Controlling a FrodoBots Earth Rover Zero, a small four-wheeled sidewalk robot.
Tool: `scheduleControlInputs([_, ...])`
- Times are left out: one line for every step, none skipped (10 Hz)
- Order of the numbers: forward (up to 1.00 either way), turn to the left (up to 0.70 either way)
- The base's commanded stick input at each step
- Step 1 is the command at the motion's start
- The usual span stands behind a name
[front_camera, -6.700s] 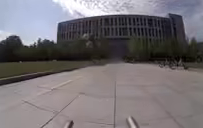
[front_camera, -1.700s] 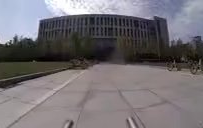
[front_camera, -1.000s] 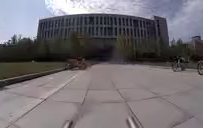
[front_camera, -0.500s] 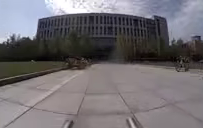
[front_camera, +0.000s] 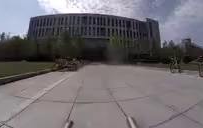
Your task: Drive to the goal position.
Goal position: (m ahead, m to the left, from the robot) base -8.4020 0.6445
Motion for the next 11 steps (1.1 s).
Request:
scheduleControlInputs([0.70, 0.00])
scheduleControlInputs([0.70, 0.00])
scheduleControlInputs([0.70, 0.00])
scheduleControlInputs([0.70, 0.00])
scheduleControlInputs([0.70, 0.00])
scheduleControlInputs([0.70, 0.00])
scheduleControlInputs([0.70, 0.00])
scheduleControlInputs([0.70, 0.00])
scheduleControlInputs([0.70, 0.00])
scheduleControlInputs([0.70, 0.00])
scheduleControlInputs([0.70, 0.00])
